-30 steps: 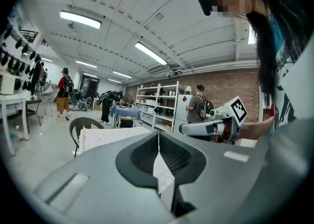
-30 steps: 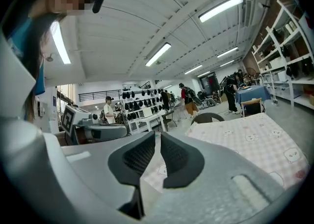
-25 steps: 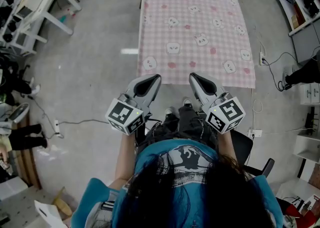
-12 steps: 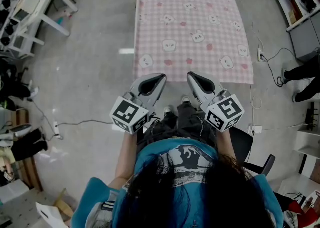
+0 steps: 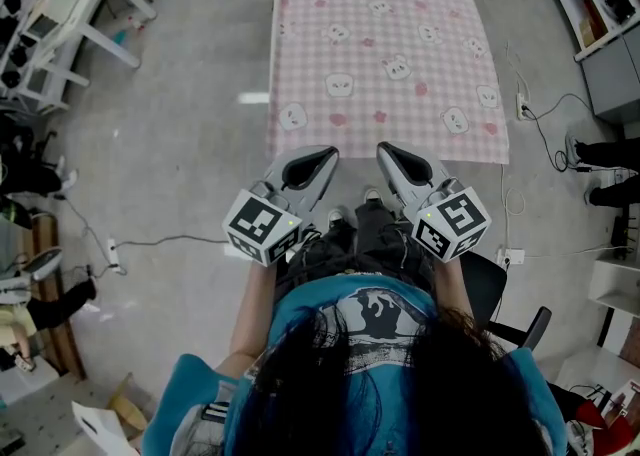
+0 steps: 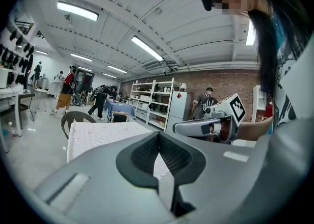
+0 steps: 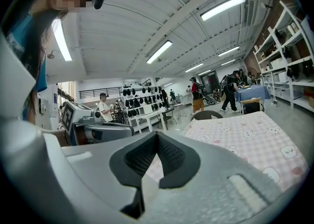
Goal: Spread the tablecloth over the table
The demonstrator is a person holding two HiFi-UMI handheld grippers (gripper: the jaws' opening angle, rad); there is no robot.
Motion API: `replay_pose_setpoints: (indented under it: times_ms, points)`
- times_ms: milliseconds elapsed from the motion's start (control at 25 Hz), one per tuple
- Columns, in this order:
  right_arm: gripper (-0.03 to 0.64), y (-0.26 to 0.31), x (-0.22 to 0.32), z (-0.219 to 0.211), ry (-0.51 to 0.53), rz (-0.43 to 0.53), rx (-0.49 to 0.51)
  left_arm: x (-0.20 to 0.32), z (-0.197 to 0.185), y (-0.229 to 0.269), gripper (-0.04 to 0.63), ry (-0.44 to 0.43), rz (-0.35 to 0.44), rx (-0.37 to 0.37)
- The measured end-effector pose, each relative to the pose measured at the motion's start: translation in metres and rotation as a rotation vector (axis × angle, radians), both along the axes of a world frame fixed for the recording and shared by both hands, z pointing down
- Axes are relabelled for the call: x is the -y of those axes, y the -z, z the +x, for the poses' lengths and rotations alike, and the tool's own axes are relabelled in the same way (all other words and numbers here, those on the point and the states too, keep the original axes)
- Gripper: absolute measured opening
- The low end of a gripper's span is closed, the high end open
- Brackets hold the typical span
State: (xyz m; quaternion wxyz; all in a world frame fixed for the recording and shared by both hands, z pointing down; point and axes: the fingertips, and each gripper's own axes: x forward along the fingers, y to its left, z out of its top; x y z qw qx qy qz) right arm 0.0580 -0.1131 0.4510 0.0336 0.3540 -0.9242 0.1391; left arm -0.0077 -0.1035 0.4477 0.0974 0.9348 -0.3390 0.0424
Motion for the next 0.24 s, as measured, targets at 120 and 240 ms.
replay_pose_setpoints:
  times_ms: [120, 240]
  points:
    - [0.002, 0.0, 0.004, -0.001, 0.003, -0.006, 0.0, 0.004, 0.001, 0.004, 0.014, 0.001, -0.01, 0.008]
    - [0.002, 0.003, 0.013, -0.003, 0.007, -0.016, -0.001, 0.014, 0.001, 0.007, 0.014, -0.003, -0.021, 0.018]
